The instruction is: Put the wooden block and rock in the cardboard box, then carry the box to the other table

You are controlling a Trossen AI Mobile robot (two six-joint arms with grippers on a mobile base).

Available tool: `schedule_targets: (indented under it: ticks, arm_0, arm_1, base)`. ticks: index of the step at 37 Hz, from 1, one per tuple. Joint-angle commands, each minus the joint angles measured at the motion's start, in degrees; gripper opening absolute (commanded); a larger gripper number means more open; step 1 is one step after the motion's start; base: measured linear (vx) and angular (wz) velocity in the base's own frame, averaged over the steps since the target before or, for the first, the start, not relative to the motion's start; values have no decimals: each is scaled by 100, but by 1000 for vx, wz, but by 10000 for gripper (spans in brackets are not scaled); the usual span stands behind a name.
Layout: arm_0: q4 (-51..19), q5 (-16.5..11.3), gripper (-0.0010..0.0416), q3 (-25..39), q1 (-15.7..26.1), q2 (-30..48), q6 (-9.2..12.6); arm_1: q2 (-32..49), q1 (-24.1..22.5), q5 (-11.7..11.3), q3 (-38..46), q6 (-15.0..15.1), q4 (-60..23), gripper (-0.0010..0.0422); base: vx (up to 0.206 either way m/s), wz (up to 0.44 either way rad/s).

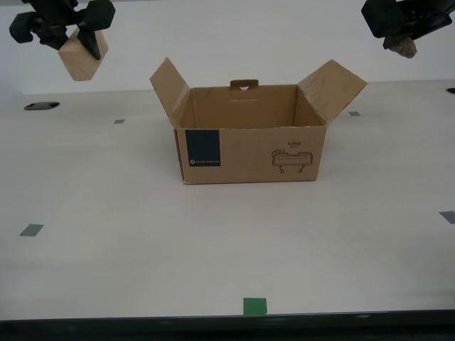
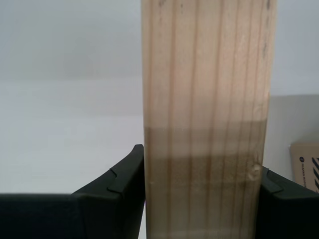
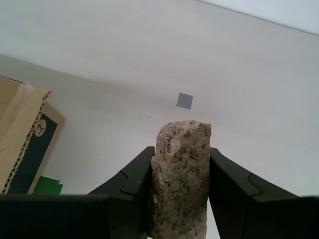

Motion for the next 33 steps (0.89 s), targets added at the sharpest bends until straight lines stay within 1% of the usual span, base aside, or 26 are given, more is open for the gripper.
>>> schedule_targets:
  ticks: [1, 5, 10, 12, 18, 21, 22, 25, 27, 33]
  arm_0:
    - [-120, 15, -1, 50, 4, -87, 7]
    - [-282, 15, -1, 166, 4, -136, 11]
    - [-494, 11, -1, 393, 7, -199, 22]
    - [-581, 11, -1, 503, 9, -227, 26]
    - [-879, -4, -1, 850, 28, -376, 42]
    - [-1056, -55, -1, 1034, 33, -455, 70]
    - [-1119, -98, -1, 1104, 35, -479, 92]
    - [-1276, -271, -1, 1298, 37, -542, 157]
    - [-1333, -315, -1, 1397, 42, -590, 177]
    - [-1425, -367, -1, 1596, 125, -774, 203]
  arm_1:
    - [-173, -2, 133, 2, 57, 0, -1]
    - [-334, -2, 382, 2, 83, 2, -1]
    - [-511, -2, 804, 2, 96, 0, -1]
    - [-581, -2, 911, 2, 96, -2, -1]
    - [-769, -13, 925, 2, 94, -26, -1]
    - [-859, -33, 931, 2, 98, -35, -1]
    - [-896, -37, 964, 2, 98, -35, -1]
    - [-999, -61, 1158, 2, 96, -22, -1]
    - [-1073, -90, 1261, 2, 96, 0, -1]
    - [-1316, -219, 1307, 2, 96, 4, -1]
  base:
    - [0, 0]
    - [0, 0]
    - [0, 0]
    - [0, 0]
    - [0, 0]
    - [0, 0]
    - [0, 0]
    - [0, 0]
    - [0, 0]
    - [0, 0]
